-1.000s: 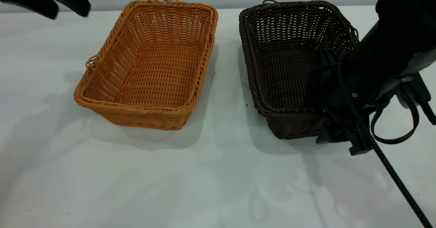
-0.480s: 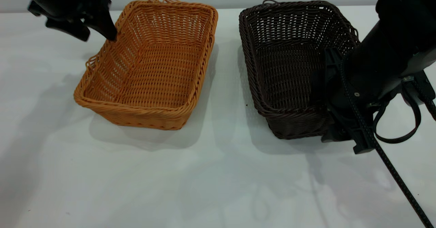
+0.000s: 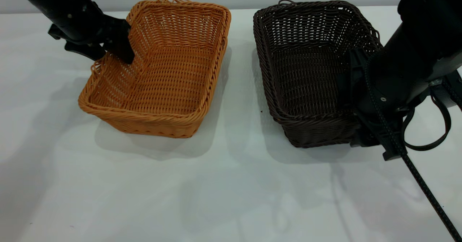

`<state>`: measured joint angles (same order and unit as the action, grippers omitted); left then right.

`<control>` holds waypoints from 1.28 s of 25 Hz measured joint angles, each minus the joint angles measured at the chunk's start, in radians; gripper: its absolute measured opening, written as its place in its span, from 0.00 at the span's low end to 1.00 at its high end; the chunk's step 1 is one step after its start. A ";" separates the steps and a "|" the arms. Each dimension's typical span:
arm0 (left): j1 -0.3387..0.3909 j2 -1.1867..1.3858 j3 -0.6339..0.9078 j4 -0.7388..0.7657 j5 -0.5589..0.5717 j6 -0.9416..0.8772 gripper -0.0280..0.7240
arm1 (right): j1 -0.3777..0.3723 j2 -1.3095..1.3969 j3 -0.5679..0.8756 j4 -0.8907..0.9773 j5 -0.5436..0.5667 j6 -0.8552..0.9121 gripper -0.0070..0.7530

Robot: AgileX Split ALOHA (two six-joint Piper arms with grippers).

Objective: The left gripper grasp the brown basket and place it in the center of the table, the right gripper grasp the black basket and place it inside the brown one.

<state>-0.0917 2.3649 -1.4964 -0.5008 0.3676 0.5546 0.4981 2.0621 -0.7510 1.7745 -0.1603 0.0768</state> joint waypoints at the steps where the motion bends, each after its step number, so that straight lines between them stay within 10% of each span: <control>1: -0.002 0.006 0.000 -0.001 -0.003 0.000 0.71 | 0.000 0.004 0.000 -0.005 -0.004 -0.001 0.61; 12: -0.022 0.029 0.000 -0.004 -0.024 0.002 0.67 | 0.000 0.064 -0.060 -0.099 0.000 -0.001 0.58; 22: -0.023 0.029 -0.001 -0.012 -0.059 -0.002 0.16 | 0.000 0.066 -0.060 -0.090 -0.028 0.010 0.14; 32: -0.025 0.029 -0.001 -0.006 -0.065 0.014 0.14 | -0.141 -0.083 -0.059 -0.241 -0.025 -0.124 0.12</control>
<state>-0.1171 2.3938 -1.4973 -0.5066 0.3025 0.5685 0.3569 1.9787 -0.8097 1.5336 -0.1854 -0.0472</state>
